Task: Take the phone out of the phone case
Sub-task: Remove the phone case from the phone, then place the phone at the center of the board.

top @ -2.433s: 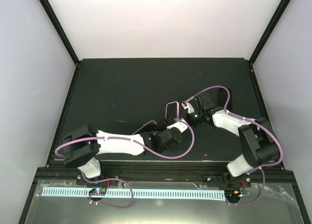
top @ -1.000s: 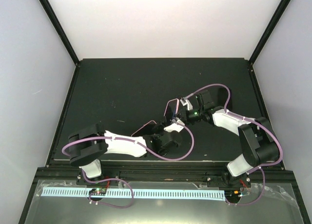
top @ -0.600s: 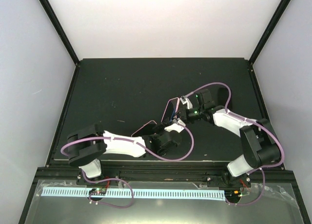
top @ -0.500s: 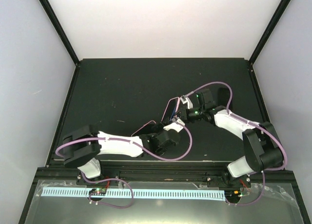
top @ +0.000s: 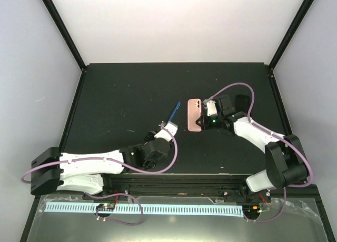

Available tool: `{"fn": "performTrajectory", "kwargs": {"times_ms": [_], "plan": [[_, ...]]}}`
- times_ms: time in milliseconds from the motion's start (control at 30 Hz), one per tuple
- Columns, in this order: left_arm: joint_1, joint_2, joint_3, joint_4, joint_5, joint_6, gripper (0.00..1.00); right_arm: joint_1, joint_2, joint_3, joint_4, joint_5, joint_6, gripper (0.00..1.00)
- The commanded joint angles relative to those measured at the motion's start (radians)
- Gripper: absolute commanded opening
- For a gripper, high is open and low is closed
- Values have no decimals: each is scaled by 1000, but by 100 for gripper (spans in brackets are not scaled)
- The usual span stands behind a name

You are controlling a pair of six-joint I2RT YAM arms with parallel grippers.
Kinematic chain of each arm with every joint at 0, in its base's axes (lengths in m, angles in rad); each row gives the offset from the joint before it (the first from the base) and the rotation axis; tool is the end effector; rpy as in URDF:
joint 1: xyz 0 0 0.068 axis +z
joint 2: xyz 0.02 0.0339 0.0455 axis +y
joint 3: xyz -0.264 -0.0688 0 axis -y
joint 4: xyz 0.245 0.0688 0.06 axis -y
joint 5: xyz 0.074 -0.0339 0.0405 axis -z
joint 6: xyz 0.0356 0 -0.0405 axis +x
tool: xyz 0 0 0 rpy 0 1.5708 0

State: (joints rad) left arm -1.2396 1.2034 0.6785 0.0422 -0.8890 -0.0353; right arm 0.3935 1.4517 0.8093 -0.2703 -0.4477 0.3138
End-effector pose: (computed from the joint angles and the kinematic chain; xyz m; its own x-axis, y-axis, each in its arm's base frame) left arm 0.1083 -0.2300 0.2443 -0.1640 0.4085 -0.8979 0.3667 0.8702 0.3289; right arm 0.2579 0.1237 0.1930 -0.8772 -0.0629 -0.4760 -0.3358 0.7890 0.5146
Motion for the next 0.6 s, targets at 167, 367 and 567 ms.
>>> {"fn": "performTrajectory", "kwargs": {"times_ms": [167,367,567], "plan": [[29,137,4,66,-71,167,1,-147,-218,159,-172,170,-249,1],[57,392,137,175,-122,385,1,-164,-448,129,-288,305,-379,1],[135,612,263,274,-125,581,1,-167,-643,-30,-220,273,-400,1]]}}
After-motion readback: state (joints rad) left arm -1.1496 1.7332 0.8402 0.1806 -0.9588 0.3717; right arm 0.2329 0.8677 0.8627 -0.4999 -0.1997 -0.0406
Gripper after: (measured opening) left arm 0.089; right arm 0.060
